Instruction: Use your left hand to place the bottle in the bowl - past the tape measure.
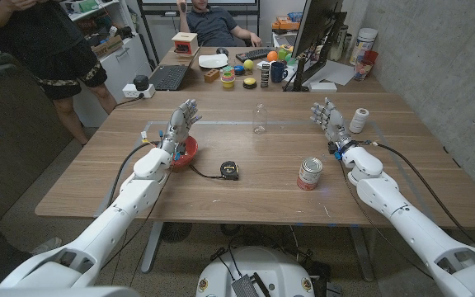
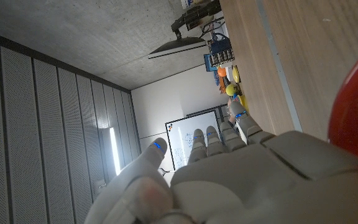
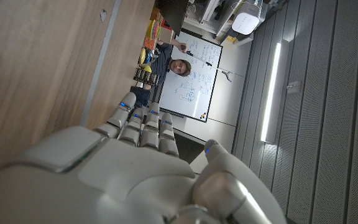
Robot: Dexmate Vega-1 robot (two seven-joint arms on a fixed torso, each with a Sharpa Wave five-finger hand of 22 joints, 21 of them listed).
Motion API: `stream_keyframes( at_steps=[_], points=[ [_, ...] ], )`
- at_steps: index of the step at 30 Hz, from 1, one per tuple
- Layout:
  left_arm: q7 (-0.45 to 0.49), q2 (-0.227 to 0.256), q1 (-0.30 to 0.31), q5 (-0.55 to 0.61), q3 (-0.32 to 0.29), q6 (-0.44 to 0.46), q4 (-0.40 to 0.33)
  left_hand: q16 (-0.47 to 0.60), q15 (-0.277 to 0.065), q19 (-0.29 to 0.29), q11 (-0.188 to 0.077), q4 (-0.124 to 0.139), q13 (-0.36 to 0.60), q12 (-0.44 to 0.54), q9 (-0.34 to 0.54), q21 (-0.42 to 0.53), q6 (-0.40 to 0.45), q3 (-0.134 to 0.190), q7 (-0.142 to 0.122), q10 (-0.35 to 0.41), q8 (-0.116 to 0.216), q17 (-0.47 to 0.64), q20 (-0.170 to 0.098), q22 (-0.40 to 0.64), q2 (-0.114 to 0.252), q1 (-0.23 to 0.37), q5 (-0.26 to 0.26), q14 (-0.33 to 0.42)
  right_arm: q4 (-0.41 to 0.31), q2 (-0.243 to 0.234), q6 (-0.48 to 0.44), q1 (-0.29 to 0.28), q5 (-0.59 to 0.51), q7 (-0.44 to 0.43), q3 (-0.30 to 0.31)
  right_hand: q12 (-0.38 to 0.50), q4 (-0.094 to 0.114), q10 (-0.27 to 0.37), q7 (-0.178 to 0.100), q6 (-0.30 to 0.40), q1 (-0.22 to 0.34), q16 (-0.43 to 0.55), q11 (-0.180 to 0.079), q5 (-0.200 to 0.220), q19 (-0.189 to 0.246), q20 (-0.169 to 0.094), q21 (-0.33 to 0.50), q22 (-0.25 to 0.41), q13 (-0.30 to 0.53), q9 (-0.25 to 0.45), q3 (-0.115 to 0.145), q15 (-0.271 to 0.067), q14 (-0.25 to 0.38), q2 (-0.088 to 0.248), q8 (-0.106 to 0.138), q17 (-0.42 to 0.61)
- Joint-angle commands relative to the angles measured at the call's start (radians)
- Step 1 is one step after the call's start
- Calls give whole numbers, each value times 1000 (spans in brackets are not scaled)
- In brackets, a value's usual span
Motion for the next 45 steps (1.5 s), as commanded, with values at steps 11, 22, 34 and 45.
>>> stream_keyframes(
  at_steps=[11, 22, 34, 45],
  points=[
    [-390, -494, -19, 571, -556, 138, -39, 5, -6, -9, -13, -2, 4, 5, 3, 5, 8, 6, 1, 0, 7, 1, -30, 2, 56, 4, 2, -6, -25, 390, -136, -25, -442, 295, 440, 6, 0, 10, 2, 6, 4, 5, 2, 5, -2, 0, 2, 2, 5, 2, 5, -3, 8, 48, 7, 2],
    [-474, -596, -68, 705, -670, 121, -29, 4, -9, -6, -16, -10, 4, 4, 3, 1, 2, 1, -5, -2, 6, 0, -35, 1, 36, 6, -1, -7, -25, 485, -140, -4, -551, 371, 543, 6, 0, 12, 3, 6, 4, 6, 1, 4, 1, 0, -1, 2, 5, 2, 4, -3, 10, 47, 7, 2],
    [-508, -625, -115, 847, -685, 89, -15, -1, -13, -3, -22, -49, 3, 1, 3, -11, -20, -7, -11, -8, 3, -8, -37, -1, -19, 34, -2, -8, -33, 531, -120, 2, -600, 451, 596, 6, 0, 12, 4, 7, 3, 5, 1, 4, 3, 1, -5, 3, 5, 2, 2, -2, 10, 45, 7, 2],
    [-519, -648, -141, 929, -672, 78, -21, -6, -18, 0, -51, -99, 3, -4, 3, -25, -57, -3, -33, -26, 0, -14, -29, 0, -52, 87, -1, -11, -54, 547, -113, -7, -617, 490, 625, 7, 0, 16, 4, 7, 2, 5, 0, 4, 5, 1, -9, 3, 5, 2, 0, -2, 11, 44, 7, 2]
  ],
)
